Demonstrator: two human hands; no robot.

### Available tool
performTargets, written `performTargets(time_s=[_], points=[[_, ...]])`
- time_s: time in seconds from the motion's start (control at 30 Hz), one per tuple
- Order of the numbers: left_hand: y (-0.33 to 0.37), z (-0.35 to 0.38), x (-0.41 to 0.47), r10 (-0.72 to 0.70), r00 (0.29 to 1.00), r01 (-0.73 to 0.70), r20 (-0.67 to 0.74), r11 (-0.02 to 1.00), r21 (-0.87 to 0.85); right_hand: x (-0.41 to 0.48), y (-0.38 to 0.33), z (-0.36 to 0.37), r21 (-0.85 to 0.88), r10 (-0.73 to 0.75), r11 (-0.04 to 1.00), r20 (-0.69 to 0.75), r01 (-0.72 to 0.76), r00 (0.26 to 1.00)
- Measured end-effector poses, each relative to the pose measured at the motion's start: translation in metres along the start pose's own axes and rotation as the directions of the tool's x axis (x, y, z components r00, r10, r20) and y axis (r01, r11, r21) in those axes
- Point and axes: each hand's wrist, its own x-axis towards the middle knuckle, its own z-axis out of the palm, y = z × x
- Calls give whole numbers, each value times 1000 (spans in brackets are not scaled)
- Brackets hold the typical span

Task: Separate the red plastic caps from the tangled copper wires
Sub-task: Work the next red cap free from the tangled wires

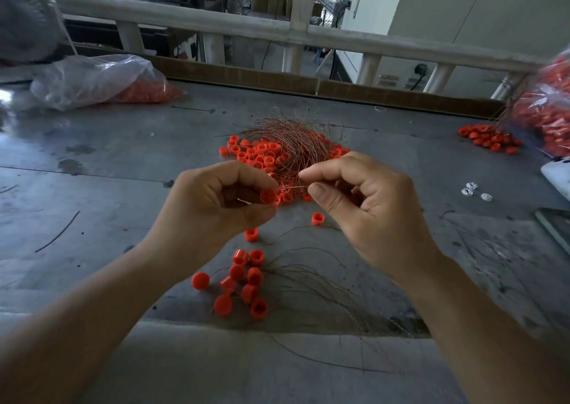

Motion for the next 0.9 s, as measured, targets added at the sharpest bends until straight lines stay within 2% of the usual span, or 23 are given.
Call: performTargets(time_s=[0.23, 0.33, 0.43, 0.6, 0.9], points=[[0, 0, -2, 9, 1000, -9, 20, 1000, 2, -1, 5, -1, -106, 75, 992, 26, -72, 997], [1, 0, -2, 2, 1000, -2, 9, 1000, -25, -1, 5, -4, -31, 113, 993, -21, -113, 993], [0, 1, -2, -4, 1000, 4, 7, 999, -52, -1, 0, -2, 41, 92, 995, -34, -90, 995], [-1, 4, -4, 1, 1000, 1, 23, 995, -97, -5, -6, 13, 77, 35, 996, 73, -40, 997], [-1, 2, -5, 31, 998, -15, 62, 971, -240, -6, -2, 15, -42, 16, 999, 107, -11, 994]])
